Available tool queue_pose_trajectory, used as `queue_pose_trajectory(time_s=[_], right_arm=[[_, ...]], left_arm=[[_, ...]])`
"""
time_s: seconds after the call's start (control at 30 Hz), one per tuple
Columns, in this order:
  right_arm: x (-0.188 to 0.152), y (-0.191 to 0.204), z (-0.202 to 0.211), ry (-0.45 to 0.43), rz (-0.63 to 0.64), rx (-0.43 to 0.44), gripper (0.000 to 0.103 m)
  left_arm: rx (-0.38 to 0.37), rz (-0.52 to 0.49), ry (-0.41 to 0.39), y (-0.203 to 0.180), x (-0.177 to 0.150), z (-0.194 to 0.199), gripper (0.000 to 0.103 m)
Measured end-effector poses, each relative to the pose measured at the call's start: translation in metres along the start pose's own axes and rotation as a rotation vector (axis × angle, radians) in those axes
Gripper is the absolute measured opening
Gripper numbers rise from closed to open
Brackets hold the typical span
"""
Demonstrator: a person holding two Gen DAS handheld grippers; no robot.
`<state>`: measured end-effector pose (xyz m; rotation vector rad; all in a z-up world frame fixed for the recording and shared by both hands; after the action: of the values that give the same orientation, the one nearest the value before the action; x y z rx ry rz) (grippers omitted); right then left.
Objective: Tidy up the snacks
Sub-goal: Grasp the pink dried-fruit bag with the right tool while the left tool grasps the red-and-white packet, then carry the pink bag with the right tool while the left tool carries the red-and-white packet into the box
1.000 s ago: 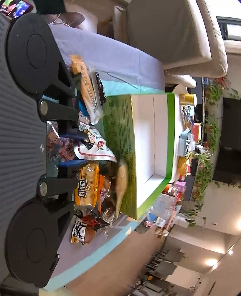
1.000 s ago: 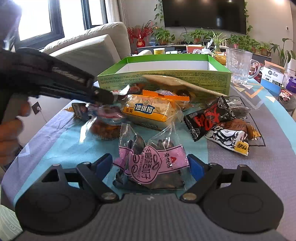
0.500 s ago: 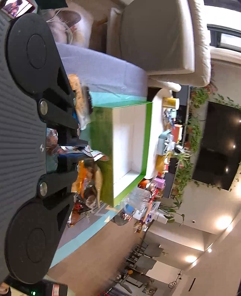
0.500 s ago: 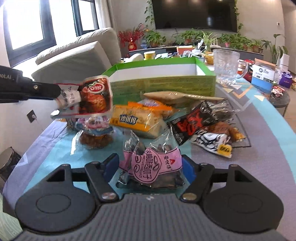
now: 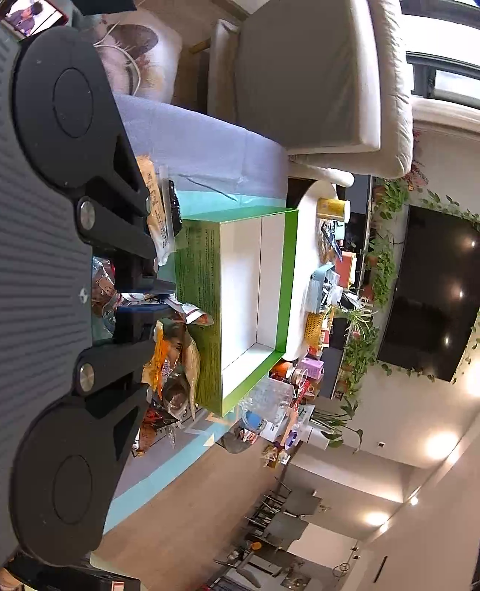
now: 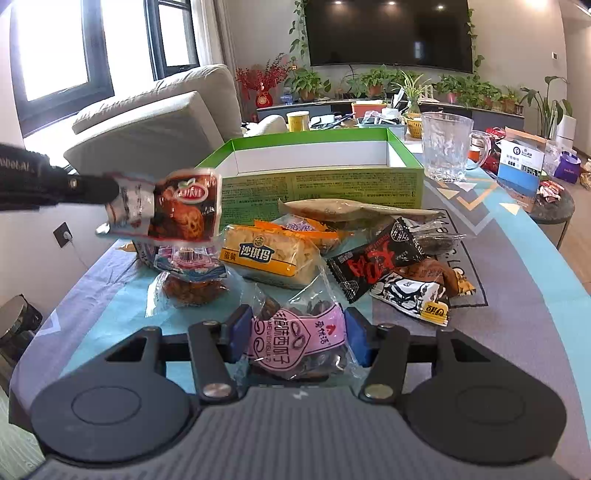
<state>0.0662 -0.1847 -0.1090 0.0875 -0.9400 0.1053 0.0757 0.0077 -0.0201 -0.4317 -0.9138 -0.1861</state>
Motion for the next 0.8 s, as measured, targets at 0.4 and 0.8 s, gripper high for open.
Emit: queue_pose_trajectory(time_s=[0.4, 0.8], right_arm=[[-0.015, 0.006, -0.013, 0.031, 0.030, -0.007, 0.051], [-0.010, -0.006, -0.009, 0.052, -0.093, 0.039, 0.050]], left_arm=[[-0.013, -0.021, 0.122, -0.003, -0.030, -0.023, 0.006], [0.023, -0.013, 0.118, -0.001, -0.032, -0.035, 0.030]])
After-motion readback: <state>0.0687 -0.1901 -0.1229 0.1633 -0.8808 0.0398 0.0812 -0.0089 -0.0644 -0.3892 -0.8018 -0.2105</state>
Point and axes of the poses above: each gripper's, at about its wrist camera, not at the fingertips, and z roughly against the way its jaws point, y to its left, x to its top, the point moved 6 cm from there along -z, roughly the way its jaws point, and after that the axes turned 4 degrees about z, right-handed, at the moved point
